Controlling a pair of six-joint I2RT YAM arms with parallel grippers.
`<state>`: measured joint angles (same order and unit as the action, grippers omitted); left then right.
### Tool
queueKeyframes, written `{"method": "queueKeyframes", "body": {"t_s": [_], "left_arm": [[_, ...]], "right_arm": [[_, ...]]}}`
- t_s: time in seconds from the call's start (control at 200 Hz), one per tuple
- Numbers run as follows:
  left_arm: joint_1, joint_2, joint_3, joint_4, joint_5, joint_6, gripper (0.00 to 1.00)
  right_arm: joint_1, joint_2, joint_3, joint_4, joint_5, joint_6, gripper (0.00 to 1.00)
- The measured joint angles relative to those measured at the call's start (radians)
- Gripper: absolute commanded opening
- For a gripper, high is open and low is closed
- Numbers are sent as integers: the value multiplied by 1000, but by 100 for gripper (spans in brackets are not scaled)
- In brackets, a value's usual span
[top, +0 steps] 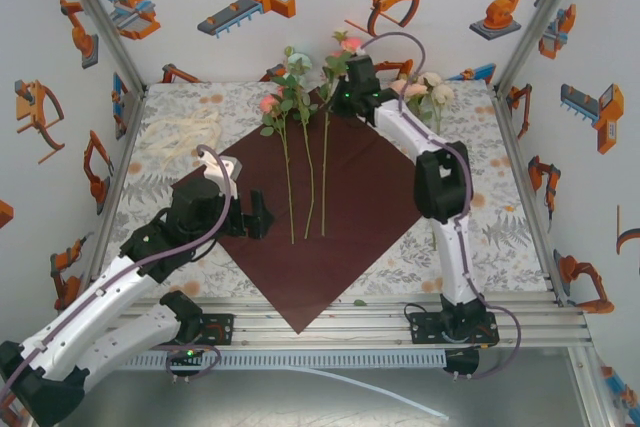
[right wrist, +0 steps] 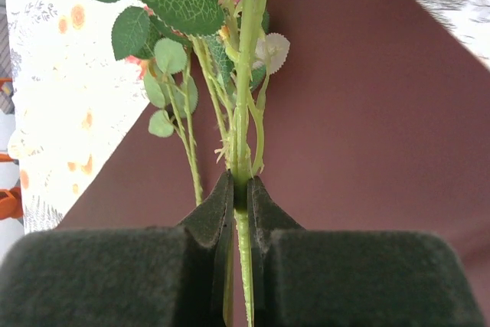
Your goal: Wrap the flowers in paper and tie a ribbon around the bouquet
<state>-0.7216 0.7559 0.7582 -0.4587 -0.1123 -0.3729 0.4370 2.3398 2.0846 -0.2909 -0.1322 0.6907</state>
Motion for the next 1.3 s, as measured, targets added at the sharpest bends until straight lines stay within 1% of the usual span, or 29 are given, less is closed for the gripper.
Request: {"method": "queueKeyframes", "body": {"t_s": [0.15, 0.22, 0.436, 0.581, 0.656, 0.751, 0.921, 1.021, 1.061, 1.146, 1.222, 1.297], "left_arm": [[0, 0, 0, -7, 0, 0, 97], [0, 0, 0, -9, -1, 0, 97], [0, -3, -1, -14, -3, -1, 97], [0, -19, -2, -21, -2, -12, 97], [0, -34, -4, -19, 5, -21, 97], [0, -60, -24, 1, 37, -32, 97], [0, -73, -68, 103, 171, -43, 97], [-6, -38, -79, 192, 262, -63, 97], [-13, -15, -79, 232, 296, -71, 97], [-37, 30, -80, 291, 335, -83, 97], [-68, 66, -79, 320, 349, -84, 97], [-98, 103, -69, 324, 350, -81, 97]], "right_arm": [[31, 155, 191, -66, 24, 14, 12], [42, 200, 235, -98, 41, 11, 17], [58, 225, 238, -163, 68, -14, 33], [57, 172, 174, -177, 82, -50, 39], [57, 115, 126, -185, 89, -79, 41], [57, 0, 48, -193, 101, -122, 42], [57, -289, -137, -167, 146, -229, 43], [54, -474, -279, -117, 213, -326, 44], [50, -557, -356, -86, 259, -378, 44], [32, -682, -502, -19, 344, -472, 44], [-2, -754, -611, 24, 403, -538, 45], [-56, -777, -683, 46, 430, -577, 45]]}}
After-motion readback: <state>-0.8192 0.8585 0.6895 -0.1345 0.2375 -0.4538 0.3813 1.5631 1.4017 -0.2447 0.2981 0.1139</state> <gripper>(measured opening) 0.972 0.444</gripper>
